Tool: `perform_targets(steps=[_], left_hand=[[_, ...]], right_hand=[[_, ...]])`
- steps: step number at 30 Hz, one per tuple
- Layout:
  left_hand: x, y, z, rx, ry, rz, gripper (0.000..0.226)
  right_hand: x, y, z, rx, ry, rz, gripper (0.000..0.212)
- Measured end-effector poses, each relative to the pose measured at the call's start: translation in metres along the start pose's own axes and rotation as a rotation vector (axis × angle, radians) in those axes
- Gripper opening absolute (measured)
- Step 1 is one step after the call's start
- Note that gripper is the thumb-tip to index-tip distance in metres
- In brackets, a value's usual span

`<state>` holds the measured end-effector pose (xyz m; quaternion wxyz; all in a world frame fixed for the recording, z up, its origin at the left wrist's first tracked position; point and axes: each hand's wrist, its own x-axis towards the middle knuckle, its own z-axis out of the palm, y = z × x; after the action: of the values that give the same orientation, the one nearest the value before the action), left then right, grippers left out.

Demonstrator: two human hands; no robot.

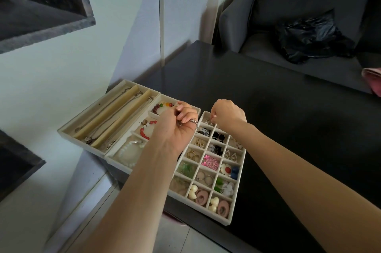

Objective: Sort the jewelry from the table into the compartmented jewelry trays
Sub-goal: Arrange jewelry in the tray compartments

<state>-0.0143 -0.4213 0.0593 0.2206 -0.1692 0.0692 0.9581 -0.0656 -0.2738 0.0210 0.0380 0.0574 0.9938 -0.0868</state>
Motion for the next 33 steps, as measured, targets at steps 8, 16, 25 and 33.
perform_targets(steps=[8,16,25,33], left_hand=[[0.002,-0.001,-0.001,-0.001,0.011,-0.018,0.035],[0.001,-0.002,0.001,-0.005,0.011,-0.028,0.036],[0.0,-0.001,0.002,-0.008,-0.001,-0.032,0.036],[0.0,0.0,0.002,-0.021,-0.005,-0.041,0.037]], right_hand=[[0.0,-0.001,0.0,0.019,0.0,0.023,0.013],[-0.005,0.007,-0.007,0.134,0.027,-0.011,0.012],[-0.007,0.012,-0.01,0.123,0.063,-0.025,0.009],[-0.009,0.002,-0.003,-0.037,0.086,-0.057,0.016]])
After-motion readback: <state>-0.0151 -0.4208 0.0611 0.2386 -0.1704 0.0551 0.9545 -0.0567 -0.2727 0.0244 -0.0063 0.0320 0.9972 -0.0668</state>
